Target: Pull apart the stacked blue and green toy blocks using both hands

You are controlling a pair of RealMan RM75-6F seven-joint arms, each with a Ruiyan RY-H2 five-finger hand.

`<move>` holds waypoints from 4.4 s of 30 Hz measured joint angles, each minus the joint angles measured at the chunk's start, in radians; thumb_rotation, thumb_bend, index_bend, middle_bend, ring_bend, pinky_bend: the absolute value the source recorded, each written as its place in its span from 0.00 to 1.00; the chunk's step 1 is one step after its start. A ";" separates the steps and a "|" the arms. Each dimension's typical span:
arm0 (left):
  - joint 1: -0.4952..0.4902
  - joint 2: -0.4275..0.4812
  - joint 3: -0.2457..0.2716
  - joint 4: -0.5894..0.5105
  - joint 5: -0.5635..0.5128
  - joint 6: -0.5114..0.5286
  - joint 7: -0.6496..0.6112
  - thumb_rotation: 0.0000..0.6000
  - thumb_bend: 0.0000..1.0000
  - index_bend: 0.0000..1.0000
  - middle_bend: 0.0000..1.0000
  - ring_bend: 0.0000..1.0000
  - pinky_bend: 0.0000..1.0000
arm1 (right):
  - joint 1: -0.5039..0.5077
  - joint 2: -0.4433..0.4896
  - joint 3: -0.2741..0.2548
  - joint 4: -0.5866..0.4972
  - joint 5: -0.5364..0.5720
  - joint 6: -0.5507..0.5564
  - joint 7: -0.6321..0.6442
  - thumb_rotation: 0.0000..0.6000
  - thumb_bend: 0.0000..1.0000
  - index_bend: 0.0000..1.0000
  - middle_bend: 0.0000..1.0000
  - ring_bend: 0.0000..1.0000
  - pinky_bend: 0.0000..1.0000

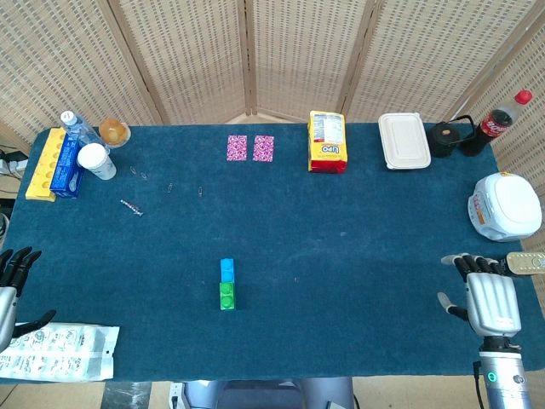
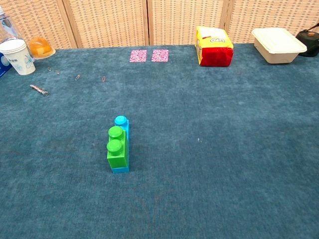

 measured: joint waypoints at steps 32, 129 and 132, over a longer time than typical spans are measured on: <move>-0.282 0.060 -0.022 0.045 0.204 -0.336 0.100 1.00 0.28 0.28 0.22 0.17 0.28 | -0.037 0.034 -0.016 0.004 -0.015 0.025 0.065 1.00 0.26 0.35 0.36 0.39 0.27; -0.868 -0.387 -0.107 0.414 0.048 -0.668 -0.031 1.00 0.33 0.75 0.60 0.46 0.44 | -0.037 0.106 0.018 -0.063 0.014 -0.045 0.181 1.00 0.26 0.35 0.37 0.41 0.31; -0.875 -0.368 -0.127 0.380 0.001 -0.688 -0.027 1.00 0.34 0.76 0.61 0.47 0.45 | -0.006 0.096 0.027 -0.059 0.023 -0.100 0.232 1.00 0.26 0.35 0.37 0.41 0.31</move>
